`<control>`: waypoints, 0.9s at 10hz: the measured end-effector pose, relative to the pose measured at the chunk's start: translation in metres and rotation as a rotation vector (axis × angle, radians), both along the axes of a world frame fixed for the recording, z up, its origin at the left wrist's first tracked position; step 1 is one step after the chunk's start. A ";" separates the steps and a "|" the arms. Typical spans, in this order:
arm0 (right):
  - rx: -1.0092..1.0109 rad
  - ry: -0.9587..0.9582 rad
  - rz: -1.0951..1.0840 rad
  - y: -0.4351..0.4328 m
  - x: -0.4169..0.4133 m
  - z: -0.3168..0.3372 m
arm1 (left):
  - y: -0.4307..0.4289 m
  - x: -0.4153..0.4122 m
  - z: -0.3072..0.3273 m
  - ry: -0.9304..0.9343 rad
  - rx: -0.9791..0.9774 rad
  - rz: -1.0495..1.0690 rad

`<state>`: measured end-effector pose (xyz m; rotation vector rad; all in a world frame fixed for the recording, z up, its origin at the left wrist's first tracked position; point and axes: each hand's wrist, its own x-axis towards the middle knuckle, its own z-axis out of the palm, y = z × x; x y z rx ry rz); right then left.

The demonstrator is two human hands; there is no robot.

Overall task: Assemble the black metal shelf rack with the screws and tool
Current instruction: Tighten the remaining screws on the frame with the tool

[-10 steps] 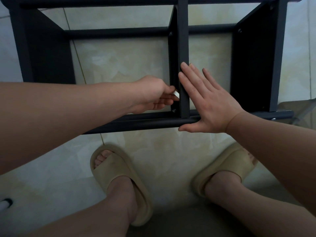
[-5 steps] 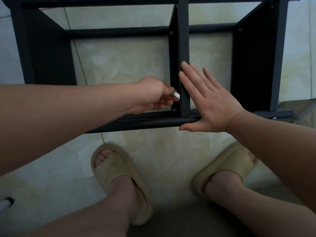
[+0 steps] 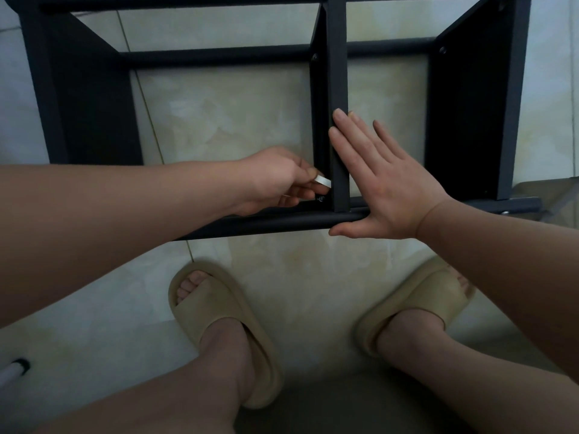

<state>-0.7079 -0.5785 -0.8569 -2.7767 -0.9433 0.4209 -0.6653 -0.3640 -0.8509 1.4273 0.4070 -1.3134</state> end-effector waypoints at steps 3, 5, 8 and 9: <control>-0.010 0.001 0.007 0.000 0.000 0.000 | 0.004 0.004 0.000 -0.144 0.027 -0.176; -0.019 0.009 0.010 -0.001 0.001 0.001 | 0.008 0.002 0.000 -0.175 0.013 -0.245; -0.021 0.003 0.016 0.000 0.000 0.000 | 0.010 -0.005 0.000 -0.356 -0.006 -0.359; -0.025 0.005 0.016 0.000 0.001 0.000 | 0.011 -0.007 0.000 -0.380 -0.017 -0.391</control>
